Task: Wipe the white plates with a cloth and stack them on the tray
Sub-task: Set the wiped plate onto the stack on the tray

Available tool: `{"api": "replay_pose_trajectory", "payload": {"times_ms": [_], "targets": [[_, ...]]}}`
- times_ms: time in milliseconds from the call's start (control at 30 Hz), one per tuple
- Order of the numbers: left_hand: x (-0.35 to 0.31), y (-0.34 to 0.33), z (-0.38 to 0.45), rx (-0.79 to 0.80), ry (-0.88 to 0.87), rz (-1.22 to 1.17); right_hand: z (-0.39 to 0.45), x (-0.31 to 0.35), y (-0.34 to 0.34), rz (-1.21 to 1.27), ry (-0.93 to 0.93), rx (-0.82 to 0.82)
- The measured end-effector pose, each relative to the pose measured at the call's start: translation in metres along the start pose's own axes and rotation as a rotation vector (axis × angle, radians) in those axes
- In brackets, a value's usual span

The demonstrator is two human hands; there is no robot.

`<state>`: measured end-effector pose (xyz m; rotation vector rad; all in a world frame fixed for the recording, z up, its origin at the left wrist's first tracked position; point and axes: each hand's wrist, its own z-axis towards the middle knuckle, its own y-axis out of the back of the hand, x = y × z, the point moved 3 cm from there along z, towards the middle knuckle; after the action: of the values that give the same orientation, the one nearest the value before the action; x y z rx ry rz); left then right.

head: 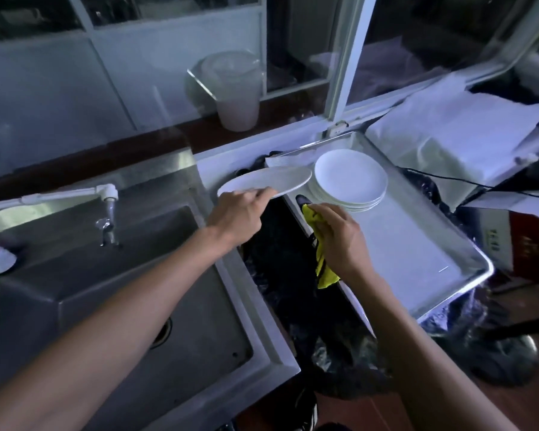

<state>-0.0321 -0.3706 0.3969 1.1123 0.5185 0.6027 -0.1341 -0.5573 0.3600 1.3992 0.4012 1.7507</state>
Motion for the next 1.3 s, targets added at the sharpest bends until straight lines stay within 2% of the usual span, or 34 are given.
{"api": "replay_pose_trajectory", "payload": {"times_ms": [233,500,900,1300], "targets": [[-0.075,-0.025,0.075,-0.019,-0.165,0.044,-0.006,-0.067,0.056,0.052,-0.115,-0.032],[-0.129,-0.082,0.128,0.036,-0.270,0.069,-0.008,-0.120,0.084,0.029,-0.184,-0.051],[-0.125,-0.152,0.149,0.342,-0.183,0.254,-0.018,-0.158,0.087,0.041,-0.215,-0.007],[-0.141,-0.186,0.165,0.500,-0.082,0.231,-0.017,-0.173,0.072,0.035,-0.218,0.047]]}}
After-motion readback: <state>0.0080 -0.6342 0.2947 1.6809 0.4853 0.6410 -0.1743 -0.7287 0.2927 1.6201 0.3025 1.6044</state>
